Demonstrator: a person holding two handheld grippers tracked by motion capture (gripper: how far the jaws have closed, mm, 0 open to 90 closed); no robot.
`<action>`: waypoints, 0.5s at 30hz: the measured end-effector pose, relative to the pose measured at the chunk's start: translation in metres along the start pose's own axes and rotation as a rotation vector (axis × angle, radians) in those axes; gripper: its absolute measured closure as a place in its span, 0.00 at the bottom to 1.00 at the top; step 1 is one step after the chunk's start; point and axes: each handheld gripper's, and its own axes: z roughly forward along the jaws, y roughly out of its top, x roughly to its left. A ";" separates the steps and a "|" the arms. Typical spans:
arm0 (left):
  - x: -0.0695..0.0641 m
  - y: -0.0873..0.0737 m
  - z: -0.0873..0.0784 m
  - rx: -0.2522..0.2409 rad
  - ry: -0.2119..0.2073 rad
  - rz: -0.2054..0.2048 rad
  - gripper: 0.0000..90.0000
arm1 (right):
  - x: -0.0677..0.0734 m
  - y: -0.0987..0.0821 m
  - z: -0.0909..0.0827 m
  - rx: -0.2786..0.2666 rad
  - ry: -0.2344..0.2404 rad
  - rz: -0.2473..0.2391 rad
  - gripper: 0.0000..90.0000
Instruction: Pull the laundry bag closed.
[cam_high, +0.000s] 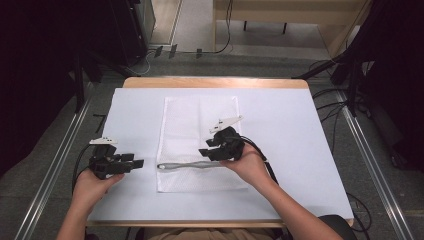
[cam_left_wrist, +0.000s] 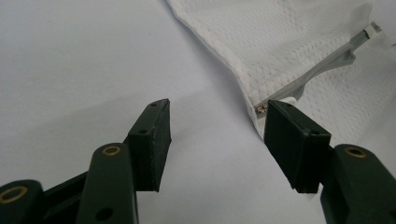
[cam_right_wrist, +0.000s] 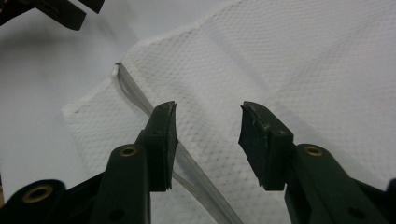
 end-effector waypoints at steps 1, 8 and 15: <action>0.001 0.001 -0.001 -0.003 -0.003 -0.002 0.48 | 0.002 0.001 0.002 0.002 0.004 -0.001 0.65; 0.004 0.004 0.000 -0.014 -0.002 -0.005 0.48 | 0.014 0.003 0.021 0.039 0.033 -0.015 0.67; 0.003 0.008 0.005 -0.009 -0.010 0.012 0.47 | 0.025 0.007 0.034 0.045 0.060 -0.030 0.69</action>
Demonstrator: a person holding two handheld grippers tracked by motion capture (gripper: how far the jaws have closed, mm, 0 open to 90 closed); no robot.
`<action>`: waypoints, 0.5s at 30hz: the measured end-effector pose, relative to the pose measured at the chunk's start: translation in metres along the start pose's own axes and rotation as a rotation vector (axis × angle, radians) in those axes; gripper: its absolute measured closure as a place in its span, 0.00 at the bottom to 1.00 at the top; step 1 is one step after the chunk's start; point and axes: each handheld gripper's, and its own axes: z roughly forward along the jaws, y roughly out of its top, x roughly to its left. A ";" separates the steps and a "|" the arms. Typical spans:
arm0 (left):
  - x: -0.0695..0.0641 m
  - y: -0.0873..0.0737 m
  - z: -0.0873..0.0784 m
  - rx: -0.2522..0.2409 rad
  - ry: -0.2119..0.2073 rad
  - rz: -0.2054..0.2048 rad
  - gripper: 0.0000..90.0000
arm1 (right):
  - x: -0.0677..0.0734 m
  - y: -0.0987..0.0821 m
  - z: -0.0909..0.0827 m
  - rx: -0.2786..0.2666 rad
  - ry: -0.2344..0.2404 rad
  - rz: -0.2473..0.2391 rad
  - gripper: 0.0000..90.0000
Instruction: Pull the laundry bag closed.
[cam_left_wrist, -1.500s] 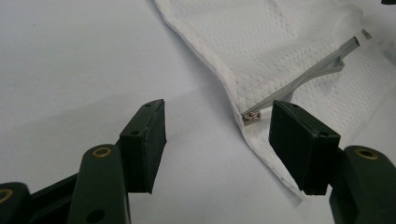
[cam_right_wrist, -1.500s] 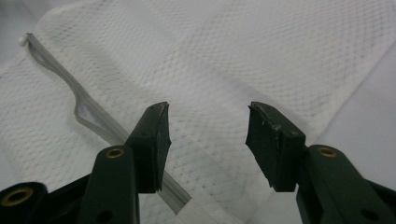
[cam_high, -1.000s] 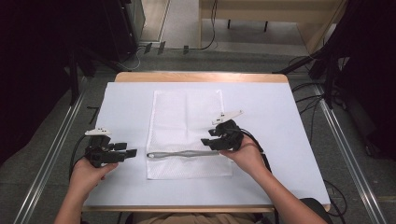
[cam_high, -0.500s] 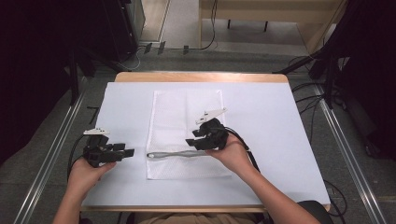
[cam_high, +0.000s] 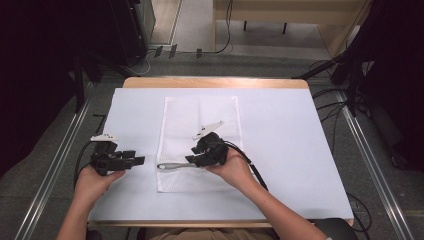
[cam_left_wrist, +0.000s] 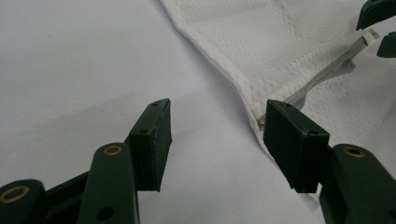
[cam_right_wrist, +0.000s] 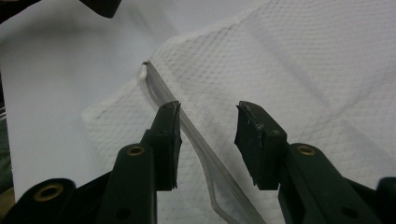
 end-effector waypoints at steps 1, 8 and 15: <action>0.000 0.001 0.000 0.004 -0.004 -0.001 0.47 | 0.001 0.001 0.002 -0.003 0.001 0.001 0.69; 0.002 0.002 0.002 0.017 -0.010 0.002 0.46 | 0.010 0.007 0.011 0.004 0.008 -0.027 0.68; 0.006 0.001 0.000 0.012 -0.006 -0.006 0.46 | 0.014 0.012 0.026 0.005 0.027 -0.025 0.61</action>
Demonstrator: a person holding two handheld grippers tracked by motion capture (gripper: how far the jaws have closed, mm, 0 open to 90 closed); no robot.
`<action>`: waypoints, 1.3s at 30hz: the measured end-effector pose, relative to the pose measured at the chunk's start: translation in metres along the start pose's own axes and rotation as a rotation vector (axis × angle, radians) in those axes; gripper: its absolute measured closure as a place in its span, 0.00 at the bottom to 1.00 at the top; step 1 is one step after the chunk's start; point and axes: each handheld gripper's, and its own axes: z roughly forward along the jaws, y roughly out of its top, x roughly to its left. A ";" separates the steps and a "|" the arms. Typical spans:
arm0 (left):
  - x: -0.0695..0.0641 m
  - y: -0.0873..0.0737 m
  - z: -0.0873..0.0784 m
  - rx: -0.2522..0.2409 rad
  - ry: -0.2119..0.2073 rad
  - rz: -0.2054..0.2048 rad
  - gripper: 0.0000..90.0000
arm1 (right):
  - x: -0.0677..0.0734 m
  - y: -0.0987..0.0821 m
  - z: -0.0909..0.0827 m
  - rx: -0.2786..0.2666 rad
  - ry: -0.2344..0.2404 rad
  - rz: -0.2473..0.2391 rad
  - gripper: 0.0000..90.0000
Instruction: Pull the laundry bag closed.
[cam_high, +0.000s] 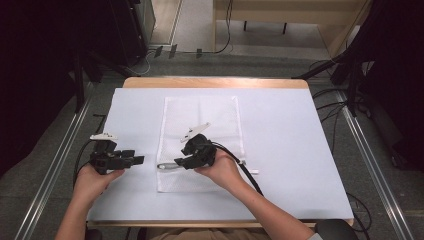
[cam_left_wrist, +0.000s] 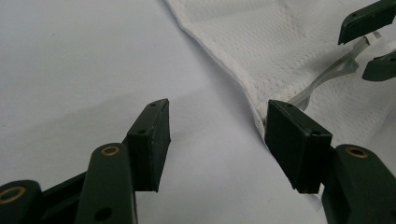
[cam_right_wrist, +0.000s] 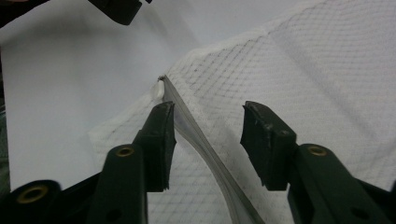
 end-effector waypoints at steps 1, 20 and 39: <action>0.000 0.000 0.000 -0.002 -0.001 -0.001 0.46 | 0.001 0.000 0.002 0.002 -0.004 0.001 0.58; -0.001 0.000 0.002 0.003 -0.007 0.012 0.44 | 0.021 0.004 0.033 0.033 0.057 -0.032 0.70; -0.002 -0.003 0.006 0.011 -0.014 0.027 0.43 | 0.020 0.009 0.062 0.073 0.112 0.065 0.90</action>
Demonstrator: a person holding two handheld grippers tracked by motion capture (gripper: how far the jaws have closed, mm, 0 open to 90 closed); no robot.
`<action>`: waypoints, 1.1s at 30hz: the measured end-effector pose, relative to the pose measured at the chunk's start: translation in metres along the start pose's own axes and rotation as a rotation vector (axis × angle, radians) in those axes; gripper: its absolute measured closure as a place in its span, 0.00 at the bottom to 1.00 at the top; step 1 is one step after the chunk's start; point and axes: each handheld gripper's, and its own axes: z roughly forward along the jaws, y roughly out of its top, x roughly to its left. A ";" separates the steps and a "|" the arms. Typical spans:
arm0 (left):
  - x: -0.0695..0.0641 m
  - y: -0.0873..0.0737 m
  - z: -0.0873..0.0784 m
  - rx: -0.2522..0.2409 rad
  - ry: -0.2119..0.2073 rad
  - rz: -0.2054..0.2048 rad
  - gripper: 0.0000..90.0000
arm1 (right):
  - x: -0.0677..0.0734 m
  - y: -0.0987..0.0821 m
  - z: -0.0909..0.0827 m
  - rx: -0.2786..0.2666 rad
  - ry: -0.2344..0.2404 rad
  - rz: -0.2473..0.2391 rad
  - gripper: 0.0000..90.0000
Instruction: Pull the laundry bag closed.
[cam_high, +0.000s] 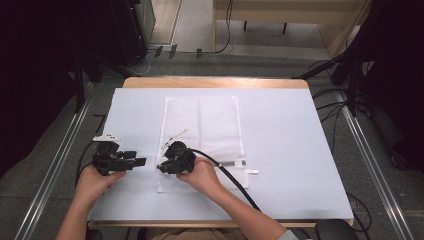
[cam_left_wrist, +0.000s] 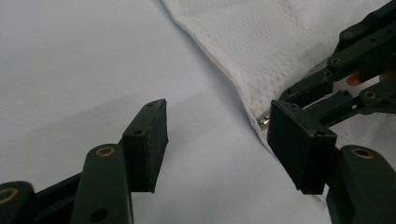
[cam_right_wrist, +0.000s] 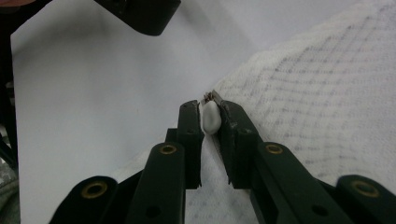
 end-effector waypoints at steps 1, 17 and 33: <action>0.000 0.000 0.000 0.001 0.002 0.002 0.43 | 0.001 0.001 0.002 -0.003 -0.001 0.003 0.90; -0.003 -0.001 0.003 0.011 -0.030 0.020 0.45 | -0.003 0.011 0.006 0.032 -0.013 -0.030 0.98; -0.018 0.004 0.009 0.018 -0.126 0.061 0.46 | 0.000 0.028 -0.020 -0.040 -0.029 -0.087 0.98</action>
